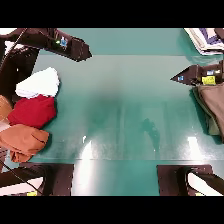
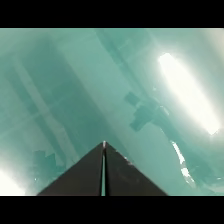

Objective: Fold the shirts.

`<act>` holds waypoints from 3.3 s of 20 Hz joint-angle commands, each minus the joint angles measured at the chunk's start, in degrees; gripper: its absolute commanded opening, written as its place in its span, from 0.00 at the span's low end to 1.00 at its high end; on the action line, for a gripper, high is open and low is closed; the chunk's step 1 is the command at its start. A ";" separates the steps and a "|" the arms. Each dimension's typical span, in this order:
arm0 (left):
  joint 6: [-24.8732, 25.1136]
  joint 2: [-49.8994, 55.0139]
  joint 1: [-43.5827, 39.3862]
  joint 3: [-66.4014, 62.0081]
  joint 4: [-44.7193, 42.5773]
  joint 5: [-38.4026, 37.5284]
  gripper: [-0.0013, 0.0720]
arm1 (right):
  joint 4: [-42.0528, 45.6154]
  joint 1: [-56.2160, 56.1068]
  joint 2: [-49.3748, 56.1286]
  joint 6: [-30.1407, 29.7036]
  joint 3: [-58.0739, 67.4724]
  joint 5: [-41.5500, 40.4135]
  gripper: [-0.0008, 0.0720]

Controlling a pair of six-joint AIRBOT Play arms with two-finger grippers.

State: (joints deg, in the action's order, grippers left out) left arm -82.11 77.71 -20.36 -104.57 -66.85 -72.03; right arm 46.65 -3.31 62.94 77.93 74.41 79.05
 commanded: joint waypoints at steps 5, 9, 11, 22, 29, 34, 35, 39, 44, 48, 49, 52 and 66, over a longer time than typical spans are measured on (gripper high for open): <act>0.00 0.00 0.00 0.00 -0.02 0.07 0.06 | -0.07 -0.26 -0.04 0.00 0.00 0.02 0.03; 0.02 0.00 0.00 0.00 -0.04 0.13 0.06 | -0.09 -0.26 -0.04 0.00 0.00 0.11 0.03; 0.00 0.00 0.00 0.00 -0.02 1.42 0.06 | -0.09 -0.26 -0.04 0.00 0.00 0.96 0.03; -8.20 2.80 4.79 1.29 -33.44 4.37 0.87 | -0.11 -0.26 -0.04 0.00 0.00 2.14 0.03; -11.15 13.86 24.55 11.54 -31.47 7.28 0.87 | -0.09 -0.26 -0.04 0.00 -0.02 0.94 0.03; -11.04 22.34 31.47 11.54 -24.96 11.74 0.87 | -0.09 -0.26 -0.04 0.00 0.00 -0.70 0.03; -11.04 23.26 31.93 11.54 -24.57 12.07 0.87 | -0.09 -0.26 -0.04 0.02 0.00 -1.16 0.03; -11.02 24.11 32.06 11.50 -22.40 12.66 0.74 | -0.11 -0.26 -0.04 0.02 0.00 -1.18 0.03; -10.73 21.64 32.00 10.99 -17.75 8.37 0.06 | -0.48 -0.26 -0.07 0.07 0.02 -1.14 0.03; -10.43 7.72 29.00 10.75 -16.50 11.74 0.06 | -0.52 -0.22 -0.04 0.02 4.39 -2.73 0.03; -10.43 3.19 27.45 10.16 -16.50 12.22 0.06 | -0.52 0.04 -0.04 0.02 6.71 -3.85 0.03; -10.47 -8.79 21.22 6.78 -16.50 11.06 0.06 | -0.55 2.05 -0.04 0.02 13.97 -6.99 0.03; -21.44 -13.20 -22.75 20.13 -13.42 7.41 0.06 | -0.37 10.45 -0.04 -0.02 25.83 0.74 0.03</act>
State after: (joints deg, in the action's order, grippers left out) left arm -101.34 62.30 -34.57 -91.33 -82.87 -65.36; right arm 46.13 6.70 62.89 77.93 99.77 77.01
